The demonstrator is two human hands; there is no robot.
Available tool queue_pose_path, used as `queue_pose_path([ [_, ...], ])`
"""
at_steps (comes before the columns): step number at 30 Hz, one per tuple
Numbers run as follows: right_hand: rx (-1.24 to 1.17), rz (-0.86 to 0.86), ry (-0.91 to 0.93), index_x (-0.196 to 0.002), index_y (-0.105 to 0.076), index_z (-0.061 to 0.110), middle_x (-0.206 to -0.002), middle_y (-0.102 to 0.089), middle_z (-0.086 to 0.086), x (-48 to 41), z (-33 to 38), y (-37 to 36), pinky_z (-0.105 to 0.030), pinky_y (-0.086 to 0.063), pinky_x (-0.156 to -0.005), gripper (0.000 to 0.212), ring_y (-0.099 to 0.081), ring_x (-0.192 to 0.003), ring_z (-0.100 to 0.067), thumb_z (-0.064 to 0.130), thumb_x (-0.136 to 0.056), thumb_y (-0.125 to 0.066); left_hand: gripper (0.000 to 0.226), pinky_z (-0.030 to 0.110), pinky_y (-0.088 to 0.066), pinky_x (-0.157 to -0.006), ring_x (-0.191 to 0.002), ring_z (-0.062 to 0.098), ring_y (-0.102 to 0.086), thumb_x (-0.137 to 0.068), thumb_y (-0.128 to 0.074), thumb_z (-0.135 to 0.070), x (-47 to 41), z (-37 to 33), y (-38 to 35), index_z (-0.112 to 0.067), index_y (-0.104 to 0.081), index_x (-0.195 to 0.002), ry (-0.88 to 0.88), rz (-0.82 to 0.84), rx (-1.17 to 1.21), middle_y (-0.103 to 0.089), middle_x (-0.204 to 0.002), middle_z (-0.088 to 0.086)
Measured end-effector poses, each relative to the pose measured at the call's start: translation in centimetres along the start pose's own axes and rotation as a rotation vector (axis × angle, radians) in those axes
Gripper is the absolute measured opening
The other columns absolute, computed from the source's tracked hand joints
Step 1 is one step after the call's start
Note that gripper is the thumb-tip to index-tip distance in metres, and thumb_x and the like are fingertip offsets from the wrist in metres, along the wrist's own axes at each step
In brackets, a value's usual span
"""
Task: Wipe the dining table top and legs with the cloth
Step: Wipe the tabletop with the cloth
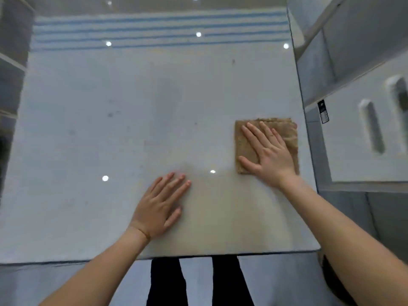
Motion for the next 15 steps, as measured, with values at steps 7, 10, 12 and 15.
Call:
queue_pose_path([
  [7,-0.004,-0.105,-0.094,-0.153,-0.019,0.03,-0.16,-0.02,0.009,-12.5,-4.8,3.2,-0.035,-0.005,-0.12,0.075,-0.011,-0.149,-0.017,0.066,-0.088,-0.029,0.062,0.049,-0.033,-0.11,-0.141,0.029,-0.035,-0.087,-0.042,-0.033,0.0,0.3,-0.3,-0.018,-0.037,-0.147,-0.028,-0.028,0.038,-0.039,-0.152,0.003],
  [10,-0.021,-0.124,-0.188,-0.153,-0.016,0.029,-0.161,-0.017,0.007,-18.6,-6.8,4.4,-0.039,-0.006,-0.121,0.075,-0.009,-0.149,-0.019,0.066,-0.089,-0.026,0.064,0.047,-0.031,-0.112,-0.142,0.028,-0.034,-0.086,-0.044,-0.031,-0.1,0.3,-0.1,-0.02,-0.034,-0.148,-0.028,-0.045,0.044,-0.038,-0.153,0.001],
  [12,-0.036,-0.117,-0.273,-0.154,-0.014,0.028,-0.162,-0.014,0.006,-22.3,-7.6,4.9,-0.04,-0.006,-0.121,0.073,-0.008,-0.15,-0.022,0.064,-0.091,-0.026,0.065,0.045,-0.029,-0.113,-0.142,0.027,-0.034,-0.085,-0.044,-0.03,-0.2,0.2,0.0,-0.021,-0.034,-0.148,-0.027,-0.051,0.049,-0.039,-0.152,0.0],
  [15,-0.035,-0.045,-0.323,-0.154,-0.009,0.029,-0.163,-0.008,0.007,-24.8,-6.8,4.9,-0.043,-0.004,-0.121,0.07,-0.004,-0.15,-0.026,0.062,-0.094,-0.023,0.064,0.043,-0.027,-0.115,-0.143,0.026,-0.032,-0.085,-0.044,-0.028,-0.2,0.2,0.2,-0.022,-0.035,-0.148,-0.014,-0.056,0.052,-0.037,-0.153,-0.001],
])
Point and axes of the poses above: each hand's wrist, its own x-axis away from the middle knuckle, its own y-axis out of the back of the hand, z = x × y, the point moved 8 cm from there along -x, towards the middle knuckle
